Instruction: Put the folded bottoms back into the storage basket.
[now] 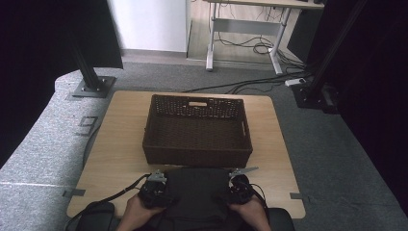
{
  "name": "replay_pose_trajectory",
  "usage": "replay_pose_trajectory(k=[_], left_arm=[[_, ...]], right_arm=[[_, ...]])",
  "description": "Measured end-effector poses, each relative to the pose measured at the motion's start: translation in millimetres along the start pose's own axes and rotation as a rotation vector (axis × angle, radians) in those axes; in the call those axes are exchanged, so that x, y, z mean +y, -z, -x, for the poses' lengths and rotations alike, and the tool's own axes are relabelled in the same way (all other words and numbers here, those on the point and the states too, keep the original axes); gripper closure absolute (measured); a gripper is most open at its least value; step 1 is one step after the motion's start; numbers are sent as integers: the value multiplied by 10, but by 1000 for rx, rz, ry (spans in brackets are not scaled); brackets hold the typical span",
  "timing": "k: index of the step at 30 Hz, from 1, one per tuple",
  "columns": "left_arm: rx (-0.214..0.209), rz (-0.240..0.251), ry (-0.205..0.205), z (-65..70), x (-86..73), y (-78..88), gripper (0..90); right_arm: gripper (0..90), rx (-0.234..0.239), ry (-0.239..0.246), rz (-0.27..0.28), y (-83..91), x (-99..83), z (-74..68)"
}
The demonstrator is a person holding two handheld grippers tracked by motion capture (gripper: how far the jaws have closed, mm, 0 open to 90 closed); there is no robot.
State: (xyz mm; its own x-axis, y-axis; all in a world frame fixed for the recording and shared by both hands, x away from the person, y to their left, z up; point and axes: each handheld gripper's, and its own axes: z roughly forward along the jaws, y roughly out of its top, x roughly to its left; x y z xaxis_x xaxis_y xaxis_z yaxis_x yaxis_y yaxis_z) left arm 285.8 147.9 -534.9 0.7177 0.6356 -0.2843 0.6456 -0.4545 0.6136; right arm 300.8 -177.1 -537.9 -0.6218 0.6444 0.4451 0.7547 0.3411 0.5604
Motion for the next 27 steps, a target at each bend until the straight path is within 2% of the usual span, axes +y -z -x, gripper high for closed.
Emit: replay_pose_trajectory(k=[2, 5, 9, 12, 15, 20, 27], left_arm=[[-4, -5, 0, 13, 17, -15, 412], [-21, -18, 3, 17, 32, -21, 490], [-50, -16, 7, 3, 33, -26, 607], [-66, 5, -6, -8, 32, -22, 646], [-71, 29, -17, 3, 36, -2, 669], [-94, 62, -21, -9, 66, 69, 678], [-140, 147, -18, 6, 130, 261, 683]], right_arm=[[438, 0, 3, 1, -31, 23, -13], [525, -1, 2, -6, -62, 54, -19], [609, 54, -41, 5, -67, 34, 43], [655, 68, -37, 20, -46, 27, 41], [693, 67, -15, 45, -5, 27, 0], [703, 50, 28, 75, 35, 33, -67], [710, 43, 71, 134, 195, 96, -196]])
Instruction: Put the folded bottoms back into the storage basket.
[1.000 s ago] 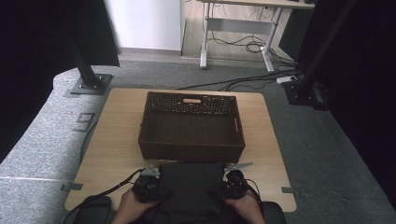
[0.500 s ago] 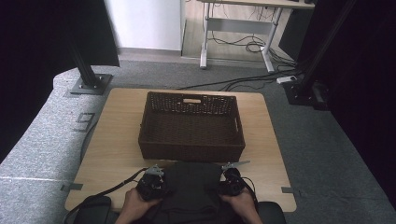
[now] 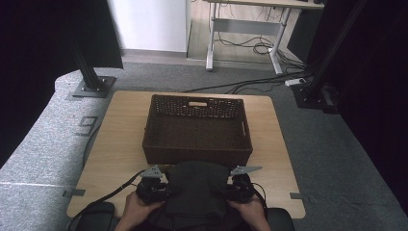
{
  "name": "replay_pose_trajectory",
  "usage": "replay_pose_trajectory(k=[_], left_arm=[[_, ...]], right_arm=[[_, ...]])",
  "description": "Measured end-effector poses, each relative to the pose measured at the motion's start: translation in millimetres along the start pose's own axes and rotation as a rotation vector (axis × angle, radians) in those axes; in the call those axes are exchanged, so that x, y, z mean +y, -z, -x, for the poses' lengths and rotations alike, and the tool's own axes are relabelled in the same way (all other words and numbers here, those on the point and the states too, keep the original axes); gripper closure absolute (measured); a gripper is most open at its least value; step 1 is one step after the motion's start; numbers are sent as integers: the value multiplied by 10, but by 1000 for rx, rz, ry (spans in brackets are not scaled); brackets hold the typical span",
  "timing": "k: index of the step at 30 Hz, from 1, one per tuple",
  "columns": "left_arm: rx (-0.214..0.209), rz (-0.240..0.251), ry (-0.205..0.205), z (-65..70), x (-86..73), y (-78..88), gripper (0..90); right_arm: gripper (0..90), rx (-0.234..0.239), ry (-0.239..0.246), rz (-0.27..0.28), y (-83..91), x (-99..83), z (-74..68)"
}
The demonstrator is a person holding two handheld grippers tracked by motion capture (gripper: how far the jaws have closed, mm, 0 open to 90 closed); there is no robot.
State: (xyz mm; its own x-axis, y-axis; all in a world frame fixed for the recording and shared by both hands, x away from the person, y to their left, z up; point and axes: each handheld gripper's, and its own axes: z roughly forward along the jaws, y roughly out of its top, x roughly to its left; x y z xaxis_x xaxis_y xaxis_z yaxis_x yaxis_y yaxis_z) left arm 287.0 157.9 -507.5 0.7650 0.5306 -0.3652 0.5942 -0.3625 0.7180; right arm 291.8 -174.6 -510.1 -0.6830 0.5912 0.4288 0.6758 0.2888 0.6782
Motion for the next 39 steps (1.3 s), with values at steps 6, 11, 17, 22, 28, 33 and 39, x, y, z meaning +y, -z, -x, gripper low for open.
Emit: replay_pose_trajectory(k=[6, 11, 17, 22, 28, 33, 39], left_arm=[[-13, 33, -10, 17, 72, 86, 683], [-21, 66, -40, 76, 182, 189, 683], [-18, 92, -75, 135, 352, 300, 683], [-14, 111, -100, 164, 505, 389, 683], [-2, 127, -130, 185, 692, 487, 682], [5, 146, -142, 176, 843, 546, 682], [18, 162, -155, 157, 1040, 643, 682]], right_arm=[[712, -6, 31, 33, 81, 70, -65], [713, -11, 61, 70, 201, 155, -138], [713, -27, 101, 107, 338, 276, -222], [713, -42, 127, 135, 442, 403, -284], [713, -50, 158, 161, 550, 572, -324], [714, -64, 178, 177, 626, 711, -343], [714, -72, 203, 196, 697, 920, -347]])
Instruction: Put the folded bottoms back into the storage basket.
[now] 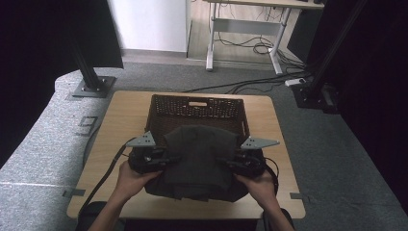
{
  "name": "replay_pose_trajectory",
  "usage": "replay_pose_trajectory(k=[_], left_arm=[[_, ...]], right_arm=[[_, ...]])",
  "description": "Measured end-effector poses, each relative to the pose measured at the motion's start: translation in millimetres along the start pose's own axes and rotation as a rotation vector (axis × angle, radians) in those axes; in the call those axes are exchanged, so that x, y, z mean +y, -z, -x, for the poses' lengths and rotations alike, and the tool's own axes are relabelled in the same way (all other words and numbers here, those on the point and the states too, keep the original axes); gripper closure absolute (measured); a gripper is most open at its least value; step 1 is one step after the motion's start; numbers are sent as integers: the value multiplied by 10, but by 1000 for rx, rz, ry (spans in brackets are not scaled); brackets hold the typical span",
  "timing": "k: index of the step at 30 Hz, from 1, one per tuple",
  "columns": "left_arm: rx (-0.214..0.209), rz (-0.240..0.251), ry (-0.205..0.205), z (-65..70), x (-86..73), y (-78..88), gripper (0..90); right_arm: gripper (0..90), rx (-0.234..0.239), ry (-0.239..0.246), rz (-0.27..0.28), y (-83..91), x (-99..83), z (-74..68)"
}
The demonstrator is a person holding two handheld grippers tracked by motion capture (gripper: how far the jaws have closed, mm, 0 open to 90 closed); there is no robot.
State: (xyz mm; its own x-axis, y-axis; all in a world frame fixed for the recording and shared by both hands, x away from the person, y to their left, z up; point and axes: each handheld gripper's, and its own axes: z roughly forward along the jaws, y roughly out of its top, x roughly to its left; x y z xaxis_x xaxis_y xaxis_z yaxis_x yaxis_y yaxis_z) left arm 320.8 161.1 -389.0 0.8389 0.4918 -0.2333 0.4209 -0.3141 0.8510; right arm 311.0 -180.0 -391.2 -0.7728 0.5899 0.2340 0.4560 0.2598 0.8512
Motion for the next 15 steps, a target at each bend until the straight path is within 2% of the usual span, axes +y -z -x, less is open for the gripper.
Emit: replay_pose_trajectory(k=[15], left_arm=[[37, 30, -31, -288, 532, 75, 682]], right_arm=[[713, -58, 75, 36, -48, 572, 165]])
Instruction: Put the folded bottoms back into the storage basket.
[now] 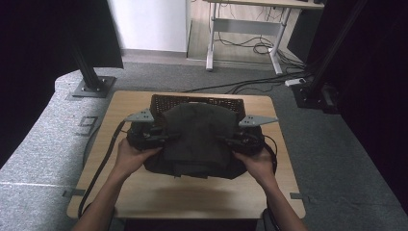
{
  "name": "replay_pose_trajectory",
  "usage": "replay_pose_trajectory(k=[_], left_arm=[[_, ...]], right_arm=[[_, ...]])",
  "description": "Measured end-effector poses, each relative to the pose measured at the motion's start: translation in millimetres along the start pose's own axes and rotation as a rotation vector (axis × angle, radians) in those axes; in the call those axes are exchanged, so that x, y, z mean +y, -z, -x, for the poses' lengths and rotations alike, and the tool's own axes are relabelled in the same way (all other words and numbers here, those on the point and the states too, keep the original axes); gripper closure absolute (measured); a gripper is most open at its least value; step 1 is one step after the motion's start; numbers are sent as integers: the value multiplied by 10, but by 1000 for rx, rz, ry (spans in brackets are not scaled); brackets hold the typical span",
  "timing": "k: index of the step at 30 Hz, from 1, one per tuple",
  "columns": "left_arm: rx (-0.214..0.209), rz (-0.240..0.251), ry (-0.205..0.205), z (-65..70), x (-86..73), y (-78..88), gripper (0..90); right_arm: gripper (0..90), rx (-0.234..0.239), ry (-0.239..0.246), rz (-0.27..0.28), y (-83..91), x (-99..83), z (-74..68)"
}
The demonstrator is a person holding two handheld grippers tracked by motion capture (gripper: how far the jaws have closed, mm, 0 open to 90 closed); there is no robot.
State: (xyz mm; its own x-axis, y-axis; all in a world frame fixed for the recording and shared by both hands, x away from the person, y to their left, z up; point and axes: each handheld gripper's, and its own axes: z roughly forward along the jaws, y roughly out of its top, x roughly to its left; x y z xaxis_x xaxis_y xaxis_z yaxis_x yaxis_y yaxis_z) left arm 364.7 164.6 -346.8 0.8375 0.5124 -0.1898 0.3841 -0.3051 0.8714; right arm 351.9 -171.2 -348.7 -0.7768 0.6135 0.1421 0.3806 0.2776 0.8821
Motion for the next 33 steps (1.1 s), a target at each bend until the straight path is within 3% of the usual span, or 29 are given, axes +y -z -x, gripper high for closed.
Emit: replay_pose_trajectory(k=[19, 33], left_arm=[[19, 19, -11, -505, 419, -181, 682], [73, -9, 19, -903, 371, -485, 682]], right_arm=[[713, -88, 37, 46, -243, 389, 358], [713, -149, 38, 21, -633, 396, 663]])
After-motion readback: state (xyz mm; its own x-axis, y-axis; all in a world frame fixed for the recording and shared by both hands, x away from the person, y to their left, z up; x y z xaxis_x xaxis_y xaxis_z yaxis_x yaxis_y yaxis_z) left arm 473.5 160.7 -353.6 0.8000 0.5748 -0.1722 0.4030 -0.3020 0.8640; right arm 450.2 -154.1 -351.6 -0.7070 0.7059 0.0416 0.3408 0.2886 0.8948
